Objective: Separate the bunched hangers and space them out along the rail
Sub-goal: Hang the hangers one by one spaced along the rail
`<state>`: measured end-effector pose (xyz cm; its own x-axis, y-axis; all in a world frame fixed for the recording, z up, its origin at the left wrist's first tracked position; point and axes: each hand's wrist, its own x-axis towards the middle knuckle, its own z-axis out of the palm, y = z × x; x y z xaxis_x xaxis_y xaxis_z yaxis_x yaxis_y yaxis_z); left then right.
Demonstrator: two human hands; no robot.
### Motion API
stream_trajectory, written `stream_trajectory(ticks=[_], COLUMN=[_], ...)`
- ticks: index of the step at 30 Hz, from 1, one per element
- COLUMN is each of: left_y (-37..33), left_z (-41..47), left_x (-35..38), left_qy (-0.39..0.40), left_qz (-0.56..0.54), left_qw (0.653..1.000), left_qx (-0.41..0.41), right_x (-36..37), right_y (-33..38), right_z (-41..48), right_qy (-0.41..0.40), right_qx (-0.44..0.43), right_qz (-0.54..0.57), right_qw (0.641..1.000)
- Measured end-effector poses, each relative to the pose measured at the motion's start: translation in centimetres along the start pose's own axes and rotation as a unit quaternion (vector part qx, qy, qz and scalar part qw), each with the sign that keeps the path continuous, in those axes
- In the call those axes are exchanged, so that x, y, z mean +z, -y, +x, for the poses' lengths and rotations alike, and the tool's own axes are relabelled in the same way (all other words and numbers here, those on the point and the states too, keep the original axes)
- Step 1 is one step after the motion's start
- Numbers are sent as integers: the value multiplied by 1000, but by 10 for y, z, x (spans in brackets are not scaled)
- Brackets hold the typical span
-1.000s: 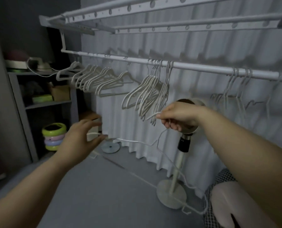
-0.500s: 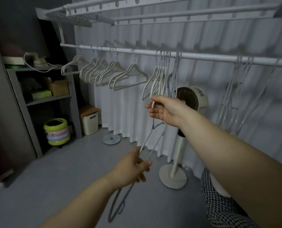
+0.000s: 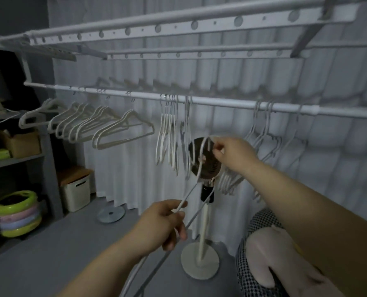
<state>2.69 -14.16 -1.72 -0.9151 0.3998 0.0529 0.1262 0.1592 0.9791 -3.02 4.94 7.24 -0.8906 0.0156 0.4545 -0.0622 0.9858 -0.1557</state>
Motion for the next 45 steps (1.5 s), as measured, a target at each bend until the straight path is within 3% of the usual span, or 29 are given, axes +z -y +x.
stream_trajectory(ticks=[3,11,16,18,23,29,34,40,45], left_y=[-15,-60,-70,-70,-63,-55,-51,-66,-89], left_z=[39,120,156,164,178,180,172,183,203], left_x=[19,35,37,32,14,-10,-28,-14,7], left_qy=[4,-48,-59,-63,-59,-46,-44,-40,-26], left_qz=[-20,-48,-26,-14,28,61,95,55,21], left_qw=[1000,996,996,997,998,997,994,997,996], left_qx=[2,53,54,42,27,4,-11,36,84], right_x=[-4,-15,-23,-26,-20,-18,-13,-4,-2], right_y=[-42,-109,-123,-126,-129,-141,-151,-159,-170], right_z=[23,71,100,115,148,150,150,153,151], right_qy=[3,111,-95,-136,-58,-62,-91,-154,-206], right_qx=[15,-33,-130,-139,-126,-145,-156,-182,-146], right_qz=[-80,-131,-148,-159,-242,-256,-263,-267,-194], right_qw=[997,985,976,968,960,954,948,934,948])
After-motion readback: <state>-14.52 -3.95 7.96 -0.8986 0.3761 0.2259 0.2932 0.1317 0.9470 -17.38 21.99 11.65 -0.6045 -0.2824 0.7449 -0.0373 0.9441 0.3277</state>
